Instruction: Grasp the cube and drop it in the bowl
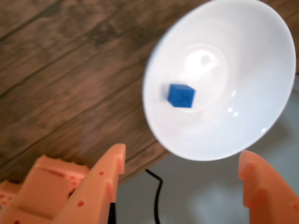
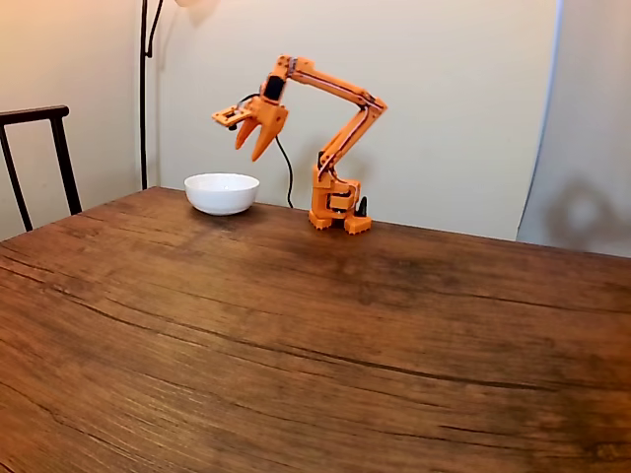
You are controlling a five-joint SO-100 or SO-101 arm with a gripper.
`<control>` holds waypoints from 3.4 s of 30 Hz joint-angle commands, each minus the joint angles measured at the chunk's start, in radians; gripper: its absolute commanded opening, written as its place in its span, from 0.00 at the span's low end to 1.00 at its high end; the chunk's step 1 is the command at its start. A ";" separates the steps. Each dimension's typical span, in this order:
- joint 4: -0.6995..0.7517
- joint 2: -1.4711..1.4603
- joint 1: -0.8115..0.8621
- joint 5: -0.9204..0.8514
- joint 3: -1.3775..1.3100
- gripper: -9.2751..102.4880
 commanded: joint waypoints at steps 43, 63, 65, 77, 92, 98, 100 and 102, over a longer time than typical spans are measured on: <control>-0.391 0.879 -1.239 -0.549 0.704 0.08; -0.448 0.881 -1.204 -0.549 0.948 0.08; -0.448 0.881 -1.190 -0.549 0.956 0.08; -0.434 0.996 -1.115 -0.491 0.853 0.08; -0.439 0.997 -1.177 -0.492 1.029 0.08; -0.446 0.997 -1.177 -0.492 1.088 0.08; -0.445 0.997 -1.177 -0.492 1.112 0.08; -0.434 0.996 -1.172 -0.492 1.112 0.08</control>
